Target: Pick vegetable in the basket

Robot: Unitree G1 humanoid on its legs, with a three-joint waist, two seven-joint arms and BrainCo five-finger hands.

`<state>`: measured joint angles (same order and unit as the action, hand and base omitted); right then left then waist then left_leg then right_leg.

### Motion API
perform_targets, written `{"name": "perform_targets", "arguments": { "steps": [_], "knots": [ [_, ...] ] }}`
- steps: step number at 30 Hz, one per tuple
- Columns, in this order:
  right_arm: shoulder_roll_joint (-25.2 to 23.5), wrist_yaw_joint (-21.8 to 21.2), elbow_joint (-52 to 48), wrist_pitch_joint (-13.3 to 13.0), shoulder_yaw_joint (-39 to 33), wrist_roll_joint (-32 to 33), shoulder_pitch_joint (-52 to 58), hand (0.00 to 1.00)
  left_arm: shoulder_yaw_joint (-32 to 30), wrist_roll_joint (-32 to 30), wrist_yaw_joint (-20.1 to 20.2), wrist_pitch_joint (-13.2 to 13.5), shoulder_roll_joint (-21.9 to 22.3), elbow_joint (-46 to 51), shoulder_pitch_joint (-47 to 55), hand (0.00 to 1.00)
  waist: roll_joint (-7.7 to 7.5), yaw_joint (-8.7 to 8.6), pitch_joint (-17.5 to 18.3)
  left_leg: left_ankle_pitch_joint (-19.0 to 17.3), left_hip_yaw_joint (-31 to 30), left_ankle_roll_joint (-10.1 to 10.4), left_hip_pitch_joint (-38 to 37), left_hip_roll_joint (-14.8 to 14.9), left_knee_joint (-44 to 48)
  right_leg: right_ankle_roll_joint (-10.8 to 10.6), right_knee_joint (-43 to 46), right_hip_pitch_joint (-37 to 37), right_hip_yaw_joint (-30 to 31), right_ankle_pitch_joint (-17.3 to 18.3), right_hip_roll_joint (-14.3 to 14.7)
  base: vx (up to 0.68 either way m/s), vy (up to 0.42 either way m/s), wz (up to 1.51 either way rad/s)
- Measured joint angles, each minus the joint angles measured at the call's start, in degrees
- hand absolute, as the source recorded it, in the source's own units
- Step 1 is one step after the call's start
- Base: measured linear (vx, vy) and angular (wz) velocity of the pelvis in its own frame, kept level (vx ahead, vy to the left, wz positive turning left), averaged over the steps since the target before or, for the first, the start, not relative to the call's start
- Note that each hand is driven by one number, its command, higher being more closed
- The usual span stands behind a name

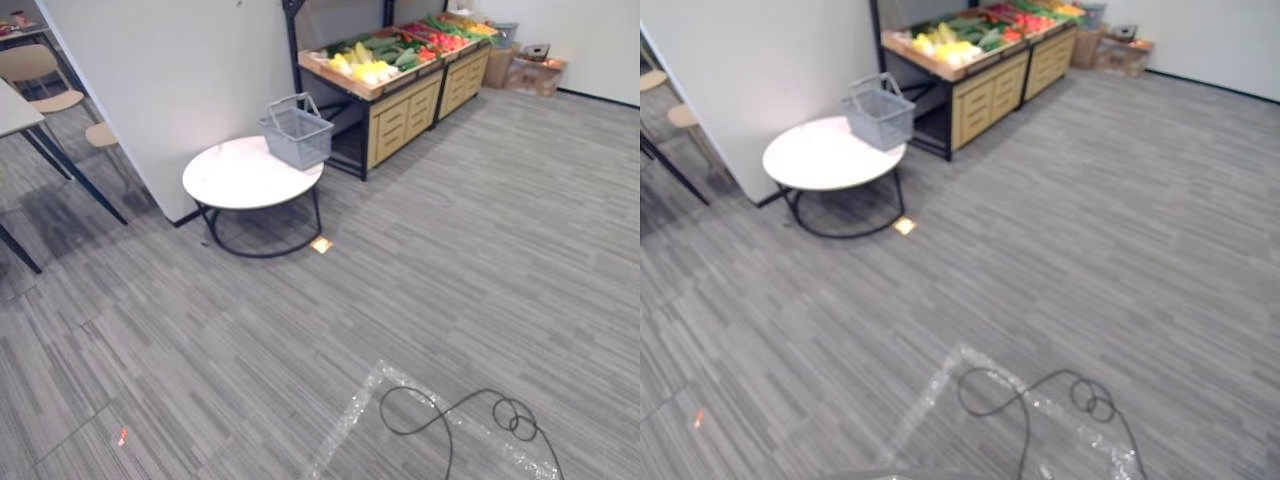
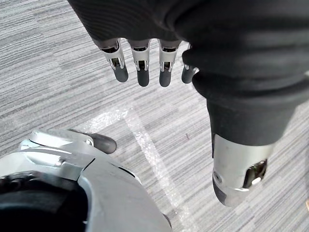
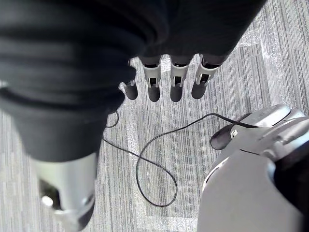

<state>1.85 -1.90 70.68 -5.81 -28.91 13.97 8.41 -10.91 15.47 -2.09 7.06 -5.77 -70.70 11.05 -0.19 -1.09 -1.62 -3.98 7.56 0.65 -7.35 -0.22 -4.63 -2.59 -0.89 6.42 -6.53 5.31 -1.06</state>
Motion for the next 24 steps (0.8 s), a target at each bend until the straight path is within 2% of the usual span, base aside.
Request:
{"name": "perform_targets", "arguments": {
  "steps": [12, 24],
  "knots": [
    [-0.1, 0.1, 0.0, -0.7, -0.3, 0.0, -0.2, 0.0, -0.2, 0.0, -1.6, 1.6, 0.5, 0.2, 0.1, 0.0, -0.31, -0.18, -0.6, 0.7, -0.1, 0.2, -0.2, 0.0, -1.1, 0.0, -0.1, -0.1, -0.6, 0.0, 0.0, -0.02, -0.014, 0.01],
    [0.1, 0.5, 0.0, -0.7, -0.3, -0.6, -0.4, 0.0, -0.3, -0.4, -2.0, 1.5, 0.5, 0.3, -0.1, 0.0, -0.51, -0.27, -1.0, 0.7, 0.0, 0.2, -0.4, 0.0, -1.1, 0.0, -0.3, 0.1, -0.6, 0.0, 0.0, 0.0, 0.0, 0.0]
  ]
}}
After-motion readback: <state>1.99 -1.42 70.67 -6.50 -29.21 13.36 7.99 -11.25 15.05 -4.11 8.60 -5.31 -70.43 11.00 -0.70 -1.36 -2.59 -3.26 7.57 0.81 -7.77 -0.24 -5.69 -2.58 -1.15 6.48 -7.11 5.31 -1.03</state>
